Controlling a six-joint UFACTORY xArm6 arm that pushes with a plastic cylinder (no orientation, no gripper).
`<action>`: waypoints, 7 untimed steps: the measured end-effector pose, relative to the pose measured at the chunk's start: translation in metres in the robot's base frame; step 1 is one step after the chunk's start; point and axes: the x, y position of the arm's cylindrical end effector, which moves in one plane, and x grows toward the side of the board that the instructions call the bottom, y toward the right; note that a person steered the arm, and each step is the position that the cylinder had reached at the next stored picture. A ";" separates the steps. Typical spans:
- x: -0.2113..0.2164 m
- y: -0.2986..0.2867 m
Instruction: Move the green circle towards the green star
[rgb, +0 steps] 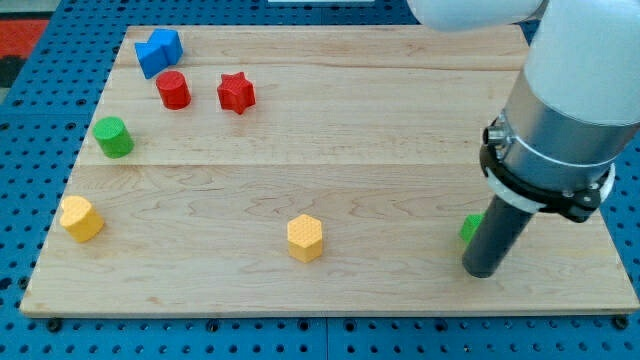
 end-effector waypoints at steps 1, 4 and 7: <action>-0.044 -0.066; -0.100 -0.301; -0.138 -0.442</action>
